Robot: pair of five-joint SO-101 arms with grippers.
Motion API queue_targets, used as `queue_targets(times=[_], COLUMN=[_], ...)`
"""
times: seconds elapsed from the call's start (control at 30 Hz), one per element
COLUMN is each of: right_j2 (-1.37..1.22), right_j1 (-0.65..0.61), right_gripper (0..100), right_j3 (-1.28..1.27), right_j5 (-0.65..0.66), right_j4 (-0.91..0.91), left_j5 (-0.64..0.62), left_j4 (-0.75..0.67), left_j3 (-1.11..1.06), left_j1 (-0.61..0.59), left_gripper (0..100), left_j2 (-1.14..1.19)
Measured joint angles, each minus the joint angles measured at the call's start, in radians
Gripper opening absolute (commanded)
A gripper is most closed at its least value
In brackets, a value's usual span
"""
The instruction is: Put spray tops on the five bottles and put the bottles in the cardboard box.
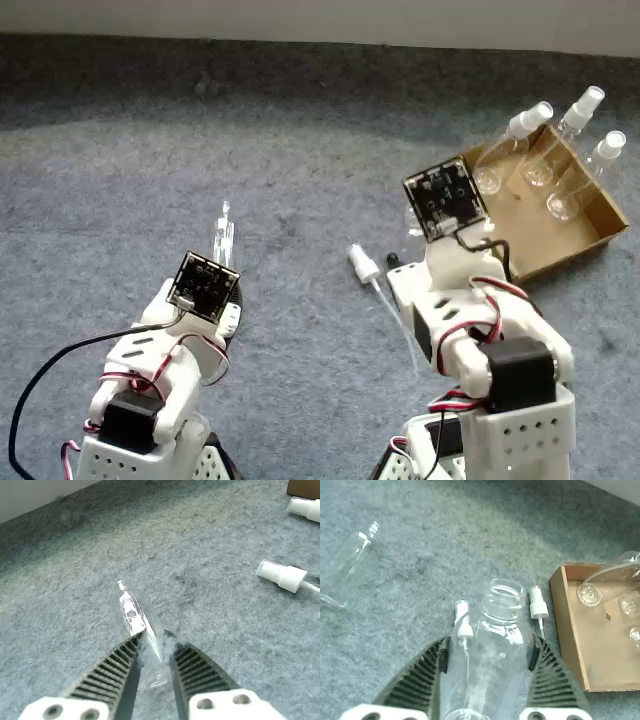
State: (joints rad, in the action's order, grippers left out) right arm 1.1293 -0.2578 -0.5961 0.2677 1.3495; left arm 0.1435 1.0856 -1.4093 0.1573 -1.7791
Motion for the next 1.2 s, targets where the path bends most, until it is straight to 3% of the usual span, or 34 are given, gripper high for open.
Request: queue_targets(times=[0.3, 0.43, 0.73, 0.97, 1.2], right_j2=[0.164, 0.173, 0.173, 0.173, 0.173], right_j1=[0.031, 0.094, 0.129, 0.181, 0.290], right_gripper=[9.4, 9.4, 9.4, 9.4, 9.4], right_j3=[-0.264, -0.387, -0.586, -0.686, -0.727], right_j5=[-0.002, -0.075, -0.143, -0.276, -0.354], right_j4=[-0.170, -0.311, -0.539, -0.669, -0.738], left_j5=[0.003, 0.005, -0.002, -0.181, -0.364], left_j4=[0.021, 0.021, 0.021, 0.023, 0.164], left_j3=[0.264, 0.374, 0.582, 0.818, 1.120], left_j1=[0.009, 0.009, 0.164, 0.195, 0.244], left_gripper=[1, 1, 1, 1, 2], left_j2=[0.354, 0.548, 0.934, 1.287, 1.634])
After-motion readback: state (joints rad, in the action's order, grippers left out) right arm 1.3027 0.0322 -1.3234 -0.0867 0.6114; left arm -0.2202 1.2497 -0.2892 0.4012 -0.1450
